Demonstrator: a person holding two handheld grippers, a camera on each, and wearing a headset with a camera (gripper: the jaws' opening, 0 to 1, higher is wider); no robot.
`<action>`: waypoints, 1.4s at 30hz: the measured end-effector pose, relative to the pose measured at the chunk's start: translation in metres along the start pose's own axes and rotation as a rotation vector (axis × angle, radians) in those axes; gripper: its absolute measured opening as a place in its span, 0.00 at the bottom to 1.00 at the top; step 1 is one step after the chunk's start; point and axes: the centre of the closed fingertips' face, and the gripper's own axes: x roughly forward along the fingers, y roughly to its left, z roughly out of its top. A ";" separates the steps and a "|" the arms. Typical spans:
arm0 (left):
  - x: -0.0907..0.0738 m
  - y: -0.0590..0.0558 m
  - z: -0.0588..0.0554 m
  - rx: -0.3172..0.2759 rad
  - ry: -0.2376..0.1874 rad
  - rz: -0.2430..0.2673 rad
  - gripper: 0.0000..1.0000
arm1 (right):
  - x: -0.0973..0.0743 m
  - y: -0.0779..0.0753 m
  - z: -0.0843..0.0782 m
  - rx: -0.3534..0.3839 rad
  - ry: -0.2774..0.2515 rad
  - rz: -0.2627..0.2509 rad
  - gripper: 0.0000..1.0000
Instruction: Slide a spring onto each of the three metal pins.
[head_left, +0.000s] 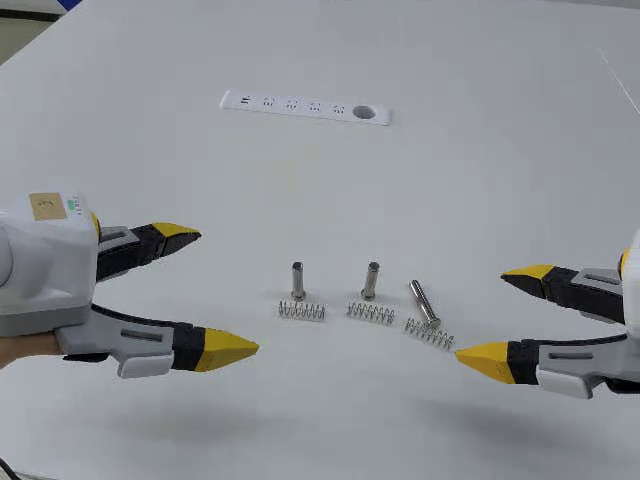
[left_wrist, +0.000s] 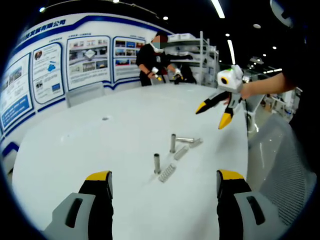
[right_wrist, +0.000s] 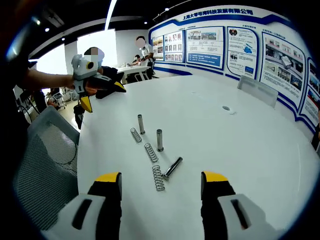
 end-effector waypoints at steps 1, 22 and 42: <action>0.000 0.000 0.000 0.000 0.000 0.000 0.87 | 0.001 -0.001 0.001 0.003 -0.002 0.002 0.65; 0.002 0.001 0.002 -0.010 -0.018 0.003 0.86 | 0.055 -0.027 0.011 0.117 0.008 -0.044 0.50; -0.003 0.005 -0.004 -0.054 -0.026 0.016 0.85 | 0.087 -0.041 -0.004 0.254 0.072 -0.093 0.30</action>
